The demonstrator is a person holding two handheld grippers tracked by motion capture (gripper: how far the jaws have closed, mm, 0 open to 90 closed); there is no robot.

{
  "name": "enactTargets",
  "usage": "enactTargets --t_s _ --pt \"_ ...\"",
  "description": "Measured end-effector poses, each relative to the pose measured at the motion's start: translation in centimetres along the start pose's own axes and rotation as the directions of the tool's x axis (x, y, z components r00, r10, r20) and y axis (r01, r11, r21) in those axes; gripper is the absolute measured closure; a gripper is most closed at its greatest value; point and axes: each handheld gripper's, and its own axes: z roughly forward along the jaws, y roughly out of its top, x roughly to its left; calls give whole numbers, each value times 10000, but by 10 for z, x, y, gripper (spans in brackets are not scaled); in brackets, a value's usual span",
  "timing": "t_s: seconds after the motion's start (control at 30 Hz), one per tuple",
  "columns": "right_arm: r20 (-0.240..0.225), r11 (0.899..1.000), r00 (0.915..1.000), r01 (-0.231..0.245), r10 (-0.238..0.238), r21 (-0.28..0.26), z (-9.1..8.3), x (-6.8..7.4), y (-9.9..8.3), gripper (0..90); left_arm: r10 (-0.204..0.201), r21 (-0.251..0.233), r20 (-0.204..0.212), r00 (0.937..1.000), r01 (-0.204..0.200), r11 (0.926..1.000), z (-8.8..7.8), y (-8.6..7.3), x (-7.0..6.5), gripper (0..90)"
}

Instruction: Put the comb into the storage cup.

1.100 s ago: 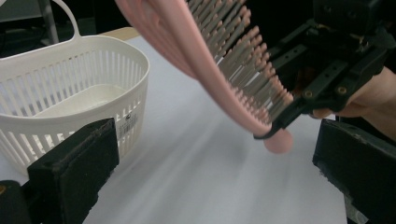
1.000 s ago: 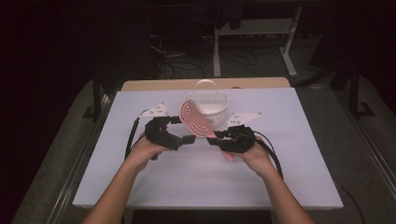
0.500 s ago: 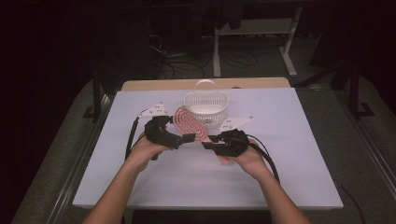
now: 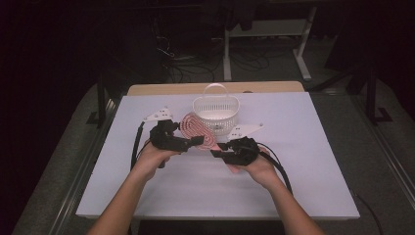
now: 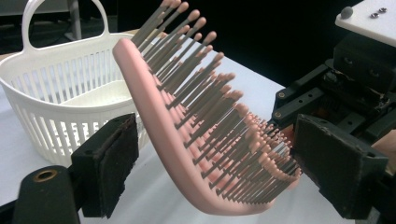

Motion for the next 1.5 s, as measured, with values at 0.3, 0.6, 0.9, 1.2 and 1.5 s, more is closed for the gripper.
enactTargets --t_s 0.3,0.6,0.9,1.2,1.5 --pt "61 9999 9999 98 -98 -31 2 2 0 688 -285 -170 130 9995 287 9994 -2 0 2 239" --pt "165 9998 9997 205 -206 17 4 3 -1 688 -516 -140 251 9984 520 9986 -3 -1 6 334" --pt "248 9997 9994 235 -235 3 6 4 -1 688 -721 -204 273 9970 727 9971 -4 -1 8 408" --pt "421 9994 9985 335 -340 126 8 6 -1 687 -748 -195 218 9970 752 9970 -5 -1 8 473" --pt "464 9990 9981 399 -408 197 11 8 -1 687 -625 -308 189 9979 631 9975 -5 -1 5 519"
